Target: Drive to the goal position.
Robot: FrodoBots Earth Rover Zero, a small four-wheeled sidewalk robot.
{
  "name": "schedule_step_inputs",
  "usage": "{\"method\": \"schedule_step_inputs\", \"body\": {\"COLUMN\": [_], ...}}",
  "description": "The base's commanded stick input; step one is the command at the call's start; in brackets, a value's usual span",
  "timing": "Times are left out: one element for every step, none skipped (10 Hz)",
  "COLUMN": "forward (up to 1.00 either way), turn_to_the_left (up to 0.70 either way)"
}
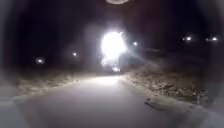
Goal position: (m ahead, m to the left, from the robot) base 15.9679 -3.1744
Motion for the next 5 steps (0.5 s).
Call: {"method": "schedule_step_inputs", "body": {"forward": [1.0, 1.0, 1.0, 1.0, 1.0], "turn_to_the_left": [0.05, 0.17, 0.29, 0.4, 0.4]}}
